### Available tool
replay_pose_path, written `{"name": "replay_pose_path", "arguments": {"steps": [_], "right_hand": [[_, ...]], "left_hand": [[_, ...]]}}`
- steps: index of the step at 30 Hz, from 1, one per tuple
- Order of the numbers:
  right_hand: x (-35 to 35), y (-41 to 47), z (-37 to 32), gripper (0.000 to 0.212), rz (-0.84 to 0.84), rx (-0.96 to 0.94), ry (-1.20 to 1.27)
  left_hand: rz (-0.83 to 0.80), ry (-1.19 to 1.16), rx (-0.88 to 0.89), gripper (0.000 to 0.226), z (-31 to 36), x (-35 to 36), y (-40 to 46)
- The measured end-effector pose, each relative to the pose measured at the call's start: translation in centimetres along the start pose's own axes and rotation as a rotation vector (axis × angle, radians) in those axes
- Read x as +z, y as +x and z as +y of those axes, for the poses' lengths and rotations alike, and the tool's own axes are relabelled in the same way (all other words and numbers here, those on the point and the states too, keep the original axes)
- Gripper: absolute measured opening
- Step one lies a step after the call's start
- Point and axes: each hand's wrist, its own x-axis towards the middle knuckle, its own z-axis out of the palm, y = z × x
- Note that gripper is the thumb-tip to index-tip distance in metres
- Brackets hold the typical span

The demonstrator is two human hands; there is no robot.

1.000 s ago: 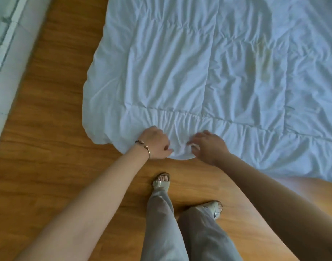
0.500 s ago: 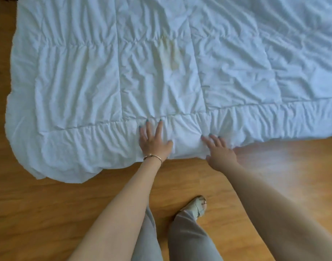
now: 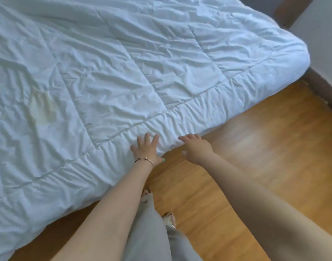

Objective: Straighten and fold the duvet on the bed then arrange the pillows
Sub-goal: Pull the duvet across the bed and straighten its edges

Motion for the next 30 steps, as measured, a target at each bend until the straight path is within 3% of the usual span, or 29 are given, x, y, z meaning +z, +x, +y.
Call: {"name": "replay_pose_path", "arguments": {"steps": [2,5,6,8,10,12,14,17,18,21,24,26,30], "right_hand": [[0.6,2.1,2.4,0.083,0.001,-0.044,-0.185],[0.8,6.3,5.1,0.105,0.084,-0.116,-0.339],[0.5,7.7,5.8,0.098,0.102,-0.164,-0.336],[-0.5,10.4,7.2,0.06,0.117,-0.281,-0.241],[-2.9,12.7,8.2,0.023,-0.152,-0.26,0.028],[-5.9,14.1,9.5,0.016,-0.408,-0.274,0.125],[-8.2,14.7,11.4,0.032,-0.447,-0.316,0.113],[-9.2,14.7,15.8,0.054,-0.1,-0.326,-0.085],[-9.3,14.6,17.4,0.065,-0.04,-0.284,-0.166],[-9.7,15.4,22.5,0.099,-0.062,-0.169,-0.394],[-10.3,16.5,27.5,0.116,0.011,-0.11,-0.457],[-11.0,17.3,30.7,0.113,0.024,-0.153,-0.481],[-14.2,19.0,35.2,0.082,-0.032,-0.318,-0.516]], "left_hand": [[0.101,0.135,0.05,0.069,0.9,1.0,1.2],[0.36,-0.011,0.11,0.045,1.8,2.9,2.0],[0.369,-0.132,0.092,0.041,2.0,3.5,1.9],[0.312,-0.339,0.012,0.027,1.9,3.5,2.2],[0.051,-0.359,0.043,0.019,0.9,1.3,3.6],[-0.268,-0.344,0.086,0.034,0.7,-2.3,5.3],[-0.362,-0.377,0.052,0.038,2.2,-4.7,7.5],[0.069,-0.274,0.169,0.023,7.7,-4.6,10.8],[0.15,-0.215,0.21,0.03,9.9,-4.1,11.6],[0.185,-0.198,0.177,0.068,16.8,-3.1,13.8],[0.182,-0.214,0.114,0.086,23.0,-2.7,15.8],[0.185,-0.177,0.117,0.093,26.2,-2.7,17.3],[0.156,-0.143,0.114,0.093,31.0,-2.7,19.9]]}}
